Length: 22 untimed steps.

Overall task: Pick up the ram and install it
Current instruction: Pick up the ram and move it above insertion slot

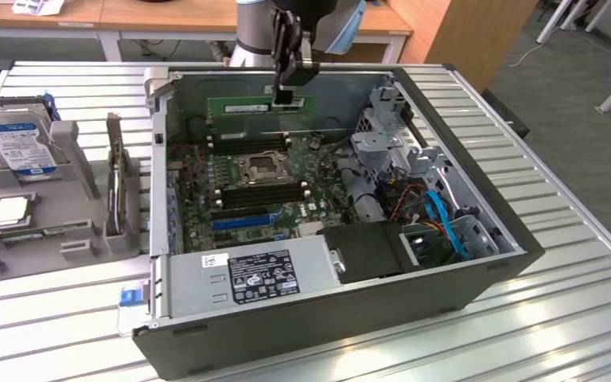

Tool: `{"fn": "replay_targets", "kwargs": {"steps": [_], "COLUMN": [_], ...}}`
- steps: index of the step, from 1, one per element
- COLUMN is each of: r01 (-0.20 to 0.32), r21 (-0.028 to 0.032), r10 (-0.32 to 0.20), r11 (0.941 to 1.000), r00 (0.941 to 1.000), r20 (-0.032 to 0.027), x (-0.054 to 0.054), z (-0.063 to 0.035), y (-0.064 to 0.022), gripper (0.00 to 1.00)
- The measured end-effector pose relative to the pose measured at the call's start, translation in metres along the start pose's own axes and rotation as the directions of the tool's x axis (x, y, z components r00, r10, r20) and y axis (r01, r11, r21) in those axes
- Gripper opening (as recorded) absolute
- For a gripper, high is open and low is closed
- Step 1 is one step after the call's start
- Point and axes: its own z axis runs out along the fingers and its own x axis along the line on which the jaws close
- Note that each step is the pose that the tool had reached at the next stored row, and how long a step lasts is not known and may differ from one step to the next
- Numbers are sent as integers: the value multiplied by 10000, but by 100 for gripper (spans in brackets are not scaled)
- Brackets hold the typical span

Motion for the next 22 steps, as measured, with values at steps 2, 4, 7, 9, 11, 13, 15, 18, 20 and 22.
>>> {"fn": "replay_targets", "kwargs": {"steps": [2, 4, 7, 9, 11, 13, 15, 18, 20, 22], "r01": [0, -1, 0, 2, 0, -1, -1, -1, -1, 2], "r21": [0, 0, -1, -1, 0, 0, 1, 0, -1, -1], "r10": [0, 1, 0, -2, 0, 1, 1, 1, 1, -2], "r11": [10000, 10000, 10000, 10000, 10000, 10000, 10000, 10000, 10000, 10000], "r00": [10000, 10000, 10000, 10000, 10000, 10000, 10000, 10000, 10000, 10000], "r20": [1, 0, 0, 0, 0, 0, 3, 10, 25, 50], "x": [-18, -36, -56, -57, -57, -57, -58, -56, -55, -54], "z": [1, 2, 3, 3, 3, 3, 9, 28, 47, 71], "y": [0, 0, 0, 0, 1, 1, 0, 0, -1, -3], "gripper": [12, 12, 12, 12, 12, 12, 12, 12, 12, 12]}}
